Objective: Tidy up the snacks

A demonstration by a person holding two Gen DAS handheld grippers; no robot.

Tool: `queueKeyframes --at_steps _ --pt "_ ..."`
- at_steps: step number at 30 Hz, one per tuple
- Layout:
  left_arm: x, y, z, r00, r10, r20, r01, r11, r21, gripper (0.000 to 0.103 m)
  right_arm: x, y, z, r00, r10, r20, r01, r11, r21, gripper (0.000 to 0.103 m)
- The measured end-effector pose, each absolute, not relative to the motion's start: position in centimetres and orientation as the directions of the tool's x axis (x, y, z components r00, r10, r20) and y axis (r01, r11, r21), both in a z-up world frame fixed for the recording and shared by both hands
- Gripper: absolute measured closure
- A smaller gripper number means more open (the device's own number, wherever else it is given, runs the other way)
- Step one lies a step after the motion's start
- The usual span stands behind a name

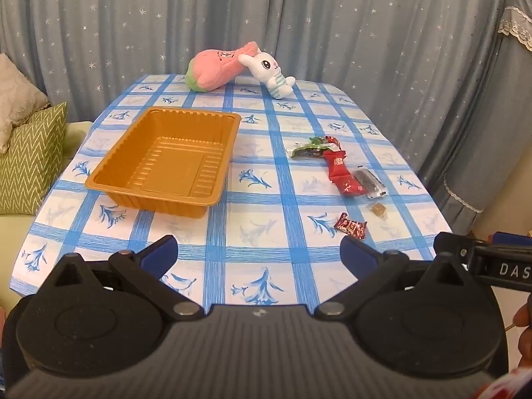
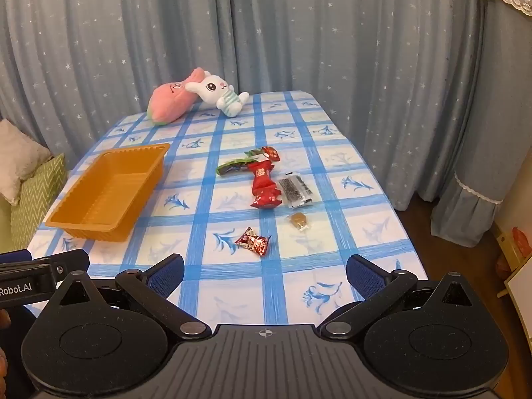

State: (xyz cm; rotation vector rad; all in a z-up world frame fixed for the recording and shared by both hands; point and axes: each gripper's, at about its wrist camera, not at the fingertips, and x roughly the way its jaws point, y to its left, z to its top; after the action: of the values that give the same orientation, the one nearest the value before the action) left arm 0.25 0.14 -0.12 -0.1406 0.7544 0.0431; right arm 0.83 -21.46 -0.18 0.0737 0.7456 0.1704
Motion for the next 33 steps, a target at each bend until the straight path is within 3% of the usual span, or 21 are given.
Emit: queueKeyframes --at_steps 33 --pt "-0.14 -0.16 -0.06 0.750 -0.006 -0.662 -0.090 0.990 -0.111 0.000 0.95 -21.57 -0.19 0.723 0.181 -0.667 -0.128 0.984 0.128 0.000"
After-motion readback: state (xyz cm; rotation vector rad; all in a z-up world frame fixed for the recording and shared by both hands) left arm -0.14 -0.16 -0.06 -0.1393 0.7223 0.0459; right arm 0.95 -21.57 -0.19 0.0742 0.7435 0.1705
